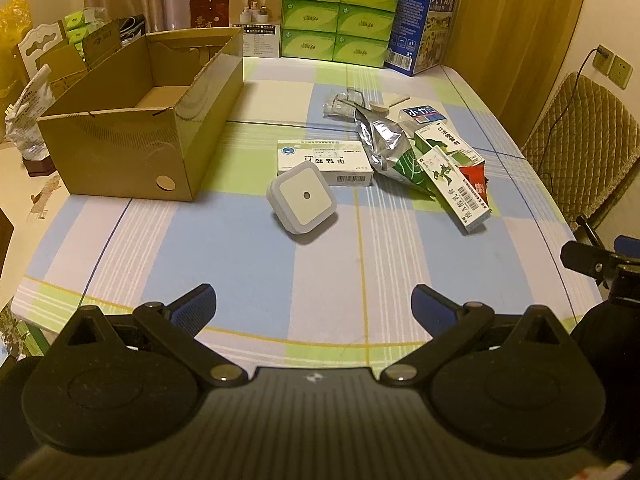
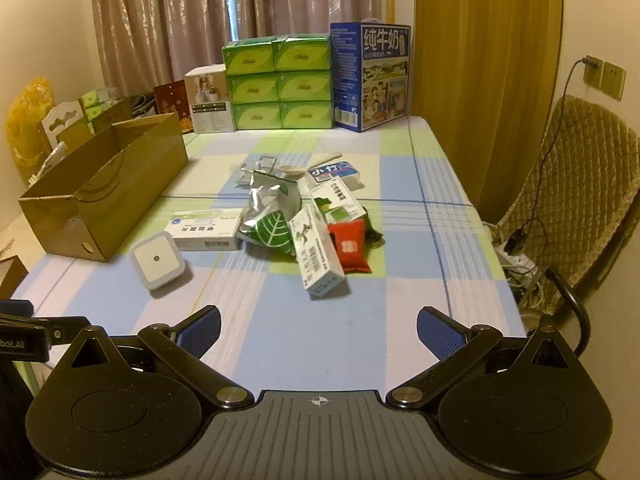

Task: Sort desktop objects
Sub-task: 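Move both tools toward the white night-light and white ointment box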

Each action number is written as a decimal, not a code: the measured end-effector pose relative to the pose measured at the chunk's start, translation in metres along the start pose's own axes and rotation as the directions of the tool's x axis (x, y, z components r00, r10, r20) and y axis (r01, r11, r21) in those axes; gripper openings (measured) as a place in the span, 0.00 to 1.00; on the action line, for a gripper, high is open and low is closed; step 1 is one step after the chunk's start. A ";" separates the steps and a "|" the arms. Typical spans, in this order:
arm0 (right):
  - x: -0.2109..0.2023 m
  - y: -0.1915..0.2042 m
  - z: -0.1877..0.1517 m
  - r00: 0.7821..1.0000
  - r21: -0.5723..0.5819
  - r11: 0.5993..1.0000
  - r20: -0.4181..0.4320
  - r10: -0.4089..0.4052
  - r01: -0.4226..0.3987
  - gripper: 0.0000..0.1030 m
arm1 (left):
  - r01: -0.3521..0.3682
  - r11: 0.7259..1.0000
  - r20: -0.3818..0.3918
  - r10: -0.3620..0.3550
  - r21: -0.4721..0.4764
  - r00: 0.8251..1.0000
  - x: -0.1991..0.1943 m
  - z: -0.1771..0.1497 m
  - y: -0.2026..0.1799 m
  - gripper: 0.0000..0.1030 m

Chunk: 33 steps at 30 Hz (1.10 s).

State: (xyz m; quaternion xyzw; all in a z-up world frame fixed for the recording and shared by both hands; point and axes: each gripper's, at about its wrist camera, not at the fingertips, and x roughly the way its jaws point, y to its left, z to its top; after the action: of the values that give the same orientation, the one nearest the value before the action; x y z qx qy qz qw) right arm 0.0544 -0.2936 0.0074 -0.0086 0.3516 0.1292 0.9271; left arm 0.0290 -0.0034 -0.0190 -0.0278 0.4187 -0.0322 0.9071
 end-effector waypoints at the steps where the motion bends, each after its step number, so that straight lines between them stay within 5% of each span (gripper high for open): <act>1: 0.001 0.000 0.000 1.000 0.003 1.000 -0.005 0.002 -0.002 0.98 | 0.001 1.000 -0.002 -0.001 0.001 1.000 0.000 0.000 0.000 0.99; 13: 0.006 0.007 0.003 1.000 -0.015 1.000 -0.014 -0.024 0.024 0.98 | 0.002 1.000 -0.024 -0.002 -0.016 1.000 0.006 0.001 0.003 0.99; 19: 0.011 0.014 0.004 0.998 -0.112 0.992 -0.012 -0.063 0.061 0.98 | 0.000 1.000 -0.025 0.000 0.007 1.000 0.008 0.002 0.001 0.99; 33: 0.027 0.006 0.011 0.997 -0.078 0.995 -0.044 -0.059 0.055 0.98 | 0.060 0.995 -0.021 -0.058 0.079 0.998 0.025 0.006 -0.004 0.99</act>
State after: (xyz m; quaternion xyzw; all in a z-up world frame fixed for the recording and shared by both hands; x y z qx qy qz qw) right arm 0.0794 -0.2799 -0.0018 -0.0574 0.3675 0.1159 0.9210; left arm 0.0496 -0.0093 -0.0336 -0.0038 0.4246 -0.0759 0.9022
